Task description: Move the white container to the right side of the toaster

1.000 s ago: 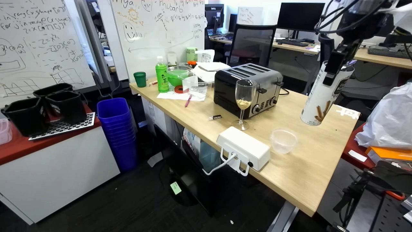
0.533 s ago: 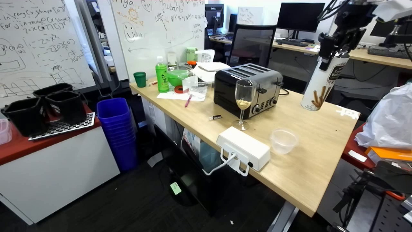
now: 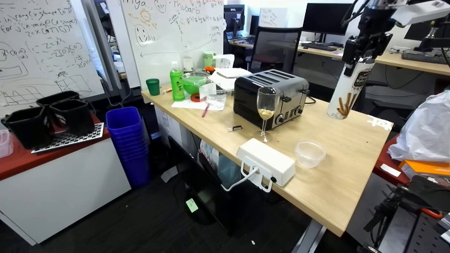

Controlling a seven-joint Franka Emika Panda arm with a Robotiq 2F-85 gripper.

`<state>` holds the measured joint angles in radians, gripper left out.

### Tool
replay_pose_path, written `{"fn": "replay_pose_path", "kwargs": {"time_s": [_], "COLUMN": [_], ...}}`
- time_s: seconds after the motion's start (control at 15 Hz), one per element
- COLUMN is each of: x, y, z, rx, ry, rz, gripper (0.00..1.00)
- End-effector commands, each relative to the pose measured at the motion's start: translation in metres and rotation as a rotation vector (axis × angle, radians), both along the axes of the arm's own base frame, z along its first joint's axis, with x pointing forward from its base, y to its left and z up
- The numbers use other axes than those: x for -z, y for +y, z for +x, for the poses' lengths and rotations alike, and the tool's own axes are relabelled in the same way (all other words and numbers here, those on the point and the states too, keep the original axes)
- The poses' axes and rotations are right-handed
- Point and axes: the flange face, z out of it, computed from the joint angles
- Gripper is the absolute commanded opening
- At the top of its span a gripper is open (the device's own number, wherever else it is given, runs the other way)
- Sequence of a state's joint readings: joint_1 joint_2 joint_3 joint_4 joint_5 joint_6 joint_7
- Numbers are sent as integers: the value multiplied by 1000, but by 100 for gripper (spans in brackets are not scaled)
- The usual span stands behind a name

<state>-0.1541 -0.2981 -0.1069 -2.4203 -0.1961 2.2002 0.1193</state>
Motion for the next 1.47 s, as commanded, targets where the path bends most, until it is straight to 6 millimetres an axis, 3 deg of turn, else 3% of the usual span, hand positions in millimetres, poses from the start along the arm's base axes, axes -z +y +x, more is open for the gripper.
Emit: {"fn": "replay_pose_path", "kwargs": {"time_s": [0.0,0.2,0.27,0.73,1.0,1.4], "x": [-1,0,0,0,16,41], "y": [0,0,0,-28,-62,-93], "z": [0,-1,-1,31,54,84], "rx": [0,0,0,38,100,123], "ry": [0,0,1,26,63,124], "rz": [0,0,0,-7,51,154], "gripper": [69,69,44,44,44,44]}}
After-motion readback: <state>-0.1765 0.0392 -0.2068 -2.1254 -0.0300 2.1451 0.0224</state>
